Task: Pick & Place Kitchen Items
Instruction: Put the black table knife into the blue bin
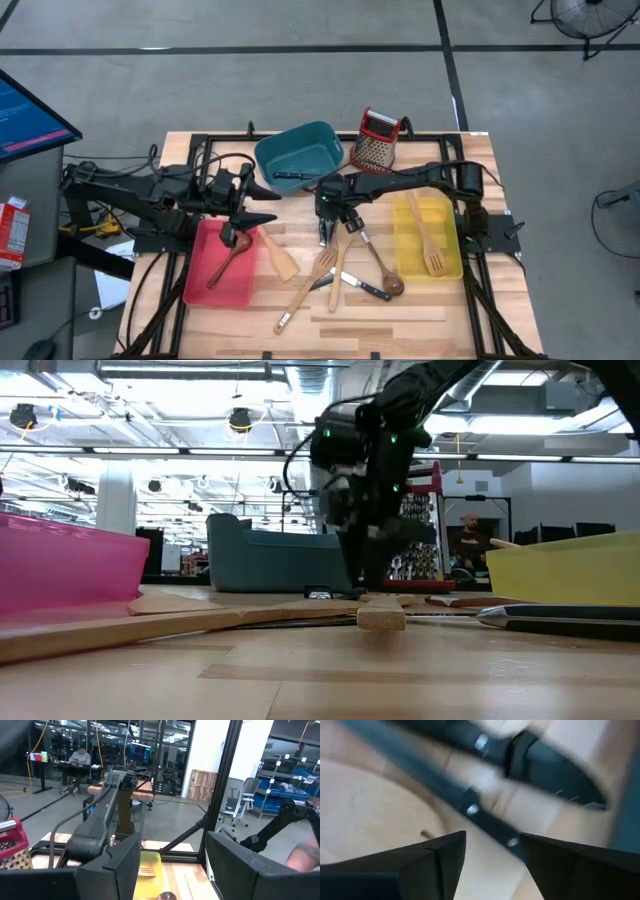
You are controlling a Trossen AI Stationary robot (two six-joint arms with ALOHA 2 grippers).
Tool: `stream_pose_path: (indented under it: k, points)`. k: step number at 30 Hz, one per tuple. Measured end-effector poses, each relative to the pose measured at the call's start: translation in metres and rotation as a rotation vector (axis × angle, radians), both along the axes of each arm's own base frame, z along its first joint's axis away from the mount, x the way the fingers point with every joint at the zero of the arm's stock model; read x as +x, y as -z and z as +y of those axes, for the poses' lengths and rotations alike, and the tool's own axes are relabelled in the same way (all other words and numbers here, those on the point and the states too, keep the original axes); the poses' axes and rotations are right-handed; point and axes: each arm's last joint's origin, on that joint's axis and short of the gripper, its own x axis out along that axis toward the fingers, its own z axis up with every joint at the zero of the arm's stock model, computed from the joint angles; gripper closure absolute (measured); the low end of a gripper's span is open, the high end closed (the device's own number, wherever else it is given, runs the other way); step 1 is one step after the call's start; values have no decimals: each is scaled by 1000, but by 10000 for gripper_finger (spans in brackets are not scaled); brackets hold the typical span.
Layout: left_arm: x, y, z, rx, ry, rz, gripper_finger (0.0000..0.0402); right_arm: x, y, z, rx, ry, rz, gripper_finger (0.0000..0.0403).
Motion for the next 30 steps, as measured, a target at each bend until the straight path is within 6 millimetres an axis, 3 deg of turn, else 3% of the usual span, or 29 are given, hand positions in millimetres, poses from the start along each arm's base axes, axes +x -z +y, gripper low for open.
stream_pose_path:
  k: [8,18,30]
  points:
    - [0,0,0,0,-1,1,198,3,9,-9,-18,6,5,209]
    - [0,0,0,0,-1,1,198,8,-5,-5,-22,-9,-99,208]
    - [0,1,0,1,0,6,198,0,-1,-14,111,64,-47,214]
